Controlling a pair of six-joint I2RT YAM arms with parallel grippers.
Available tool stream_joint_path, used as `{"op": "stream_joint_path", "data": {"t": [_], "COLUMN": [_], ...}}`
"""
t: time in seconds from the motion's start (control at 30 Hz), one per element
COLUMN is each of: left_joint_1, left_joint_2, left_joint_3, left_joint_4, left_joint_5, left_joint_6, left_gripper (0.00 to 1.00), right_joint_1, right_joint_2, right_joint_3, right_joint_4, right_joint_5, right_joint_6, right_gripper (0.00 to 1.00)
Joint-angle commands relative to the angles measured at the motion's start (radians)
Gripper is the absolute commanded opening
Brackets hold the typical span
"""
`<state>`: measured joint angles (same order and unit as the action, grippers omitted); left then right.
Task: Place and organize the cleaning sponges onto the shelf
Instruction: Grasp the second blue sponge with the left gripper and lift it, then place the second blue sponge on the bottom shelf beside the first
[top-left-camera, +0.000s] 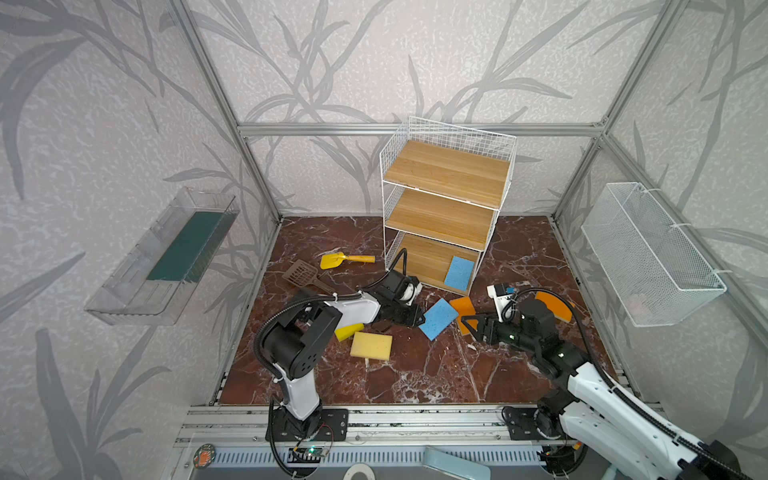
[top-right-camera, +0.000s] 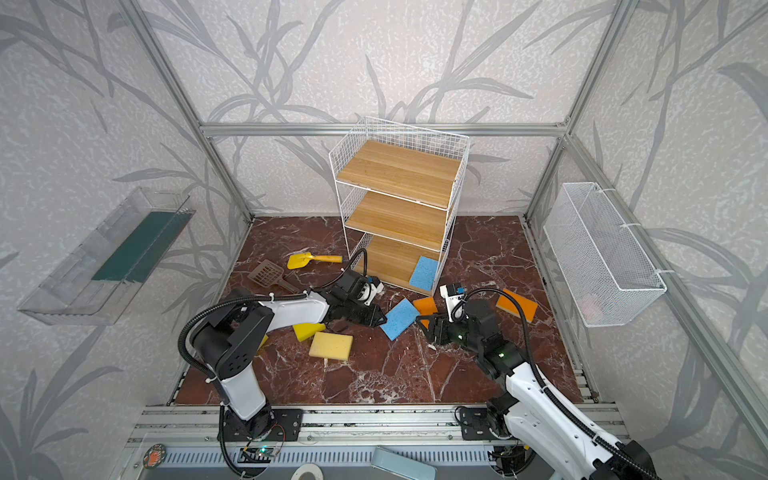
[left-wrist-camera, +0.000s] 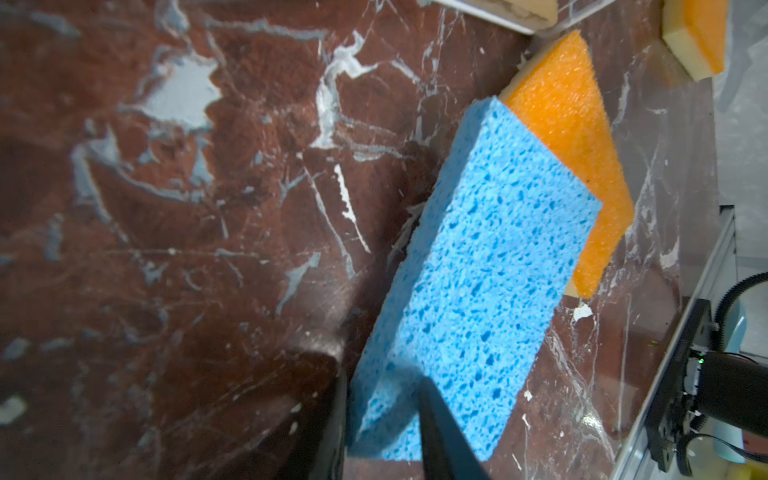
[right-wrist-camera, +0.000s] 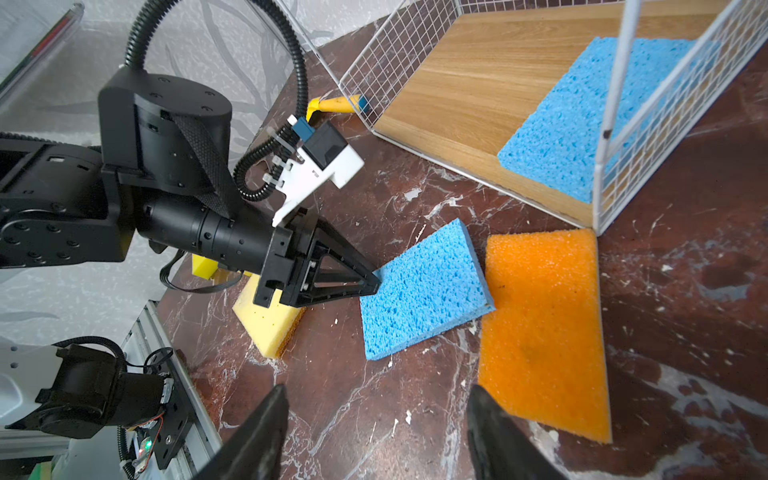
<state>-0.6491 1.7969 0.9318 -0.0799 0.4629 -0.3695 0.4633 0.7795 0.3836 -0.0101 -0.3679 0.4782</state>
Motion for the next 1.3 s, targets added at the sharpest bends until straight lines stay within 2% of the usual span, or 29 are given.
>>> {"op": "stream_joint_path", "data": {"t": [0.0,0.07,0.23,0.47,0.77,0.9,1.07,1.27], "left_joint_1": [-0.024,-0.025,-0.023,0.0,0.127,0.158,0.159,0.155], "left_joint_2": [-0.018,-0.029,-0.073,-0.191,-0.332,-0.308,-0.199,-0.064], "left_joint_3": [0.03,0.031,0.022,-0.034,-0.175,-0.16,-0.038,0.058], "left_joint_4": [-0.113,-0.117,-0.09,-0.013,0.191,0.242,0.221,0.264], "left_joint_5": [-0.067,-0.086,-0.133,-0.196,-0.253,-0.226,-0.161,-0.112], "left_joint_6": [0.043,0.039,0.009,-0.041,-0.137,-0.154,-0.117,-0.141], "left_gripper": [0.18,0.08,0.0,0.0,0.0,0.0,0.0,0.0], "right_joint_1": [-0.003,-0.004,-0.005,-0.009,-0.012,-0.011,-0.012,-0.014], "right_joint_2": [-0.006,-0.013,-0.037,-0.064,-0.082,-0.052,-0.022,-0.043], "right_joint_3": [-0.009,-0.015,-0.02,-0.015,-0.027,-0.022,-0.018,-0.027], "right_joint_4": [0.038,0.035,0.02,0.009,0.011,0.038,0.051,0.039], "right_joint_5": [0.002,0.004,0.012,0.024,0.024,0.015,0.014,0.044], "right_joint_6": [0.005,0.007,0.01,0.01,0.022,0.033,0.034,0.027], "right_gripper": [0.67,0.67,0.67,0.67,0.67,0.67,0.67,0.67]}}
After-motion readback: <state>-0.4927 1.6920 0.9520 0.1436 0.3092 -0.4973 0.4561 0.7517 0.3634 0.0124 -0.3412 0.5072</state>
